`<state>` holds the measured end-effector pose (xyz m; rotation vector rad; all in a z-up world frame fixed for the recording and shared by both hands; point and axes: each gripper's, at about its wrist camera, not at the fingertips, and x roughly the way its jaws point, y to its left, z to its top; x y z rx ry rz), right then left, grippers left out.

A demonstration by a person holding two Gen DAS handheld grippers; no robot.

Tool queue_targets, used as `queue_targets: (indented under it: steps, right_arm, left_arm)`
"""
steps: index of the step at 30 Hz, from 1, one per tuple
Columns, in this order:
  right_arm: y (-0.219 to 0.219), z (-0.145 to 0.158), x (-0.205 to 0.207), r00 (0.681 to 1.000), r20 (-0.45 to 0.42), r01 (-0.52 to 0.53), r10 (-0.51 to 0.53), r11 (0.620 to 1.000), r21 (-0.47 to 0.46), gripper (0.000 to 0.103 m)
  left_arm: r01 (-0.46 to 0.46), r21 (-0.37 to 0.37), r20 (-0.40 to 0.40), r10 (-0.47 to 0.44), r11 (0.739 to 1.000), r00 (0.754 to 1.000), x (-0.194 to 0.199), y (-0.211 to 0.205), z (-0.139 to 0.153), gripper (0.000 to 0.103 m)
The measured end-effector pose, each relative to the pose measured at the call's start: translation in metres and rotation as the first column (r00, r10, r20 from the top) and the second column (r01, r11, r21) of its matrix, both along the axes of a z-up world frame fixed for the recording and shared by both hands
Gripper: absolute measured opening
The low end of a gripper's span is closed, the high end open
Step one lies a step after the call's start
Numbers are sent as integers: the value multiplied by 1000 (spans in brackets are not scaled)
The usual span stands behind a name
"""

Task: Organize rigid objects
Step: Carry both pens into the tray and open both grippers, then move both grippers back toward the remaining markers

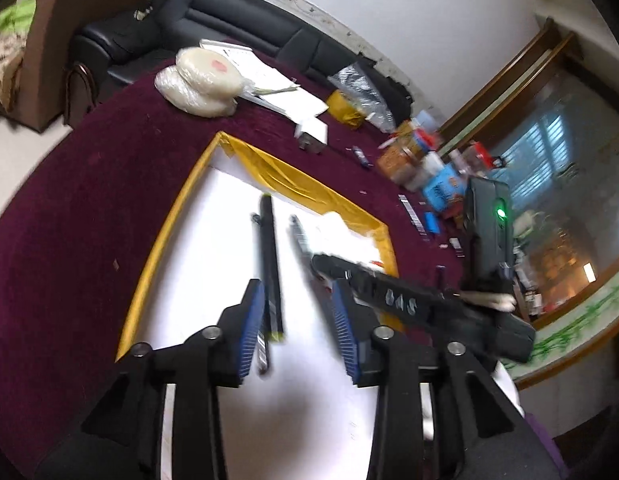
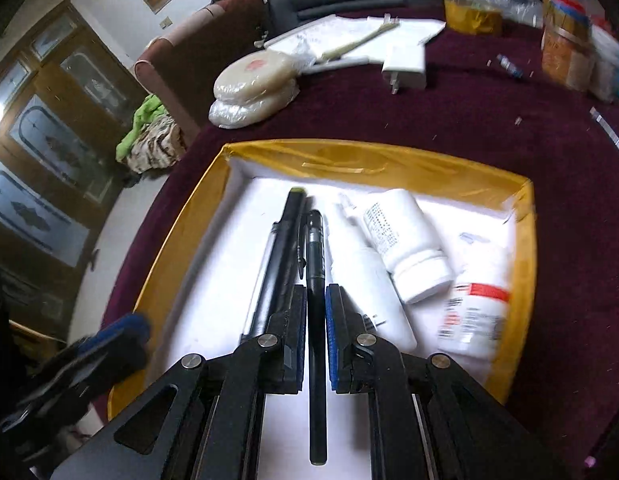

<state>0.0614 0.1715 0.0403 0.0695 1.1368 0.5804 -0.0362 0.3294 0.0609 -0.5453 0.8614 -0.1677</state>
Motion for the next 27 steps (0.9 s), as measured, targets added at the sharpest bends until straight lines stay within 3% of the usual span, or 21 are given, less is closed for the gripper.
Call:
queue_targets:
  steps: [5, 9, 12, 15, 16, 17, 18, 19, 20, 23, 27]
  right_arm:
    - [-45, 41, -8, 992, 111, 52, -57, 997, 51, 11]
    - [-86, 69, -16, 970, 203, 128, -135, 991, 47, 12]
    - [-108, 93, -25, 951, 250, 163, -180, 983, 86, 12]
    - [-116, 124, -40, 919, 342, 163, -198, 978, 127, 12]
    - [-116, 131, -46, 908, 370, 158, -198, 978, 136, 13]
    - [-116, 136, -54, 893, 403, 152, -200, 977, 149, 22]
    - [-116, 137, -60, 884, 422, 149, -203, 976, 157, 30]
    - [-115, 135, -66, 876, 437, 149, -205, 976, 160, 50]
    - [-111, 128, -70, 877, 439, 144, -194, 979, 147, 58]
    - [-103, 99, -74, 906, 400, 115, -139, 990, 83, 58]
    - [-111, 65, -84, 927, 351, 115, -134, 991, 75, 58]
  left_arm:
    - [16, -106, 35, -12, 994, 999, -31, -2, 7, 39]
    - [-31, -109, 102, 42, 994, 994, -64, -6, 16, 52]
    - [-107, -132, 144, 126, 985, 982, -87, -4, 17, 52]
    - [-143, -128, 129, 159, 981, 979, -93, -2, 14, 52]
    - [-141, -124, 125, 156, 982, 980, -93, -1, 14, 52]
    - [-144, -117, 127, 159, 983, 979, -94, 0, 15, 52]
    - [-157, -108, 134, 171, 982, 976, -96, 1, 17, 52]
    - [-169, -105, 141, 183, 980, 973, -97, 2, 18, 52]
    - [-178, -108, 145, 192, 978, 971, -98, 3, 18, 53]
    - [-194, -118, 131, 209, 974, 969, -98, 6, 14, 53]
    - [-206, -113, 108, 218, 972, 970, -103, 6, 9, 53]
